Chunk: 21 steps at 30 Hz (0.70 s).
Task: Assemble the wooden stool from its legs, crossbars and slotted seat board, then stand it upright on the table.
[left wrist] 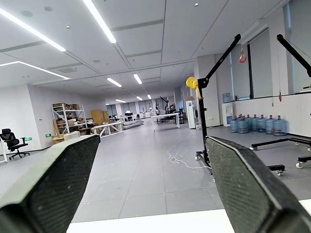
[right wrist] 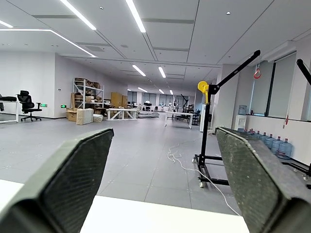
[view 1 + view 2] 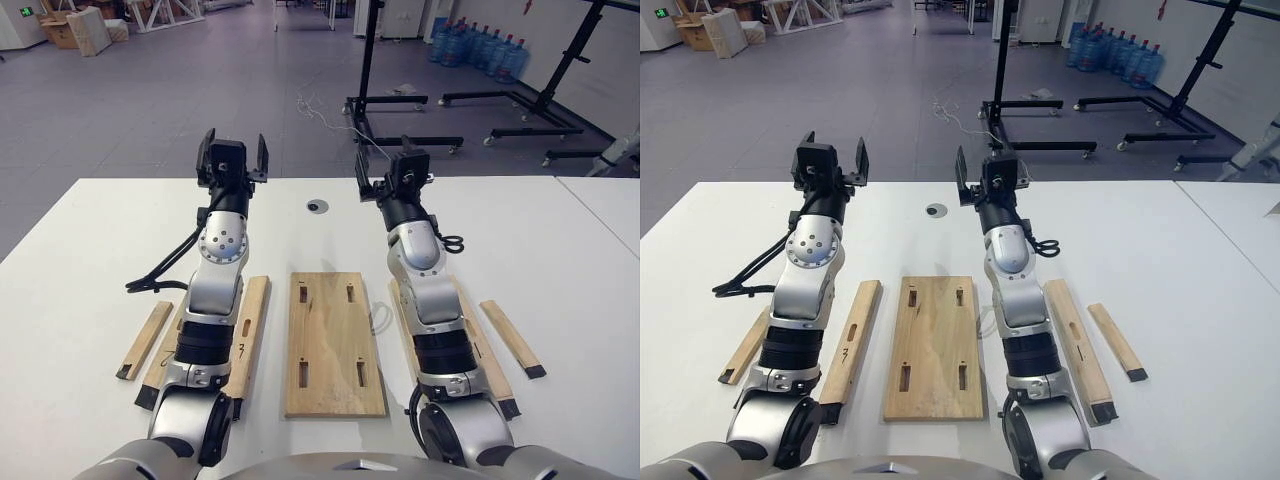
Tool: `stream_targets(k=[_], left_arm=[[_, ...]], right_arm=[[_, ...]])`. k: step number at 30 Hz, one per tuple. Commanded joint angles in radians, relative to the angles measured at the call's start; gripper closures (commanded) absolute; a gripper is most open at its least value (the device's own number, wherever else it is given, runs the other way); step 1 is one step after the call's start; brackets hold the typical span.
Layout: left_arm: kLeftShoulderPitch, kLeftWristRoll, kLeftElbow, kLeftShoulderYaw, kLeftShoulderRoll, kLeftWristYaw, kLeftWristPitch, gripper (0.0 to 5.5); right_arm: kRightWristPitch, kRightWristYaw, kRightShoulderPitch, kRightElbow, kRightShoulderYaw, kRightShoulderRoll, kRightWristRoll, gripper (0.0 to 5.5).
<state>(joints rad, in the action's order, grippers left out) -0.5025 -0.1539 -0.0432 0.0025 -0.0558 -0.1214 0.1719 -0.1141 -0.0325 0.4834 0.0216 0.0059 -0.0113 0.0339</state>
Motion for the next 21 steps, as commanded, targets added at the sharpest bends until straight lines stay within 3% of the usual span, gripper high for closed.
stream_targets(k=[1,4,8,15,21], left_arm=[[0.062,-0.003,-0.037,-0.004,0.006,0.003,0.024,1.55],[0.107,0.000,-0.074,0.001,0.015,-0.003,0.035,1.55],[0.171,-0.033,-0.112,-0.002,0.024,-0.031,0.066,1.55],[0.234,-0.042,-0.194,-0.015,0.041,-0.035,0.071,1.55],[0.256,-0.032,-0.235,-0.039,0.051,-0.008,0.076,1.55]], right_arm=[[-0.112,0.040,-0.002,0.035,-0.081,0.069,-0.058,1.63],[-0.184,0.124,-0.037,0.027,-0.190,0.173,-0.148,1.63],[-0.239,0.279,-0.220,0.011,-0.335,0.344,-0.237,1.63],[-0.266,0.470,-0.559,0.035,-0.386,0.486,-0.270,1.63],[-0.326,0.565,-0.714,0.048,-0.408,0.538,-0.314,1.63]])
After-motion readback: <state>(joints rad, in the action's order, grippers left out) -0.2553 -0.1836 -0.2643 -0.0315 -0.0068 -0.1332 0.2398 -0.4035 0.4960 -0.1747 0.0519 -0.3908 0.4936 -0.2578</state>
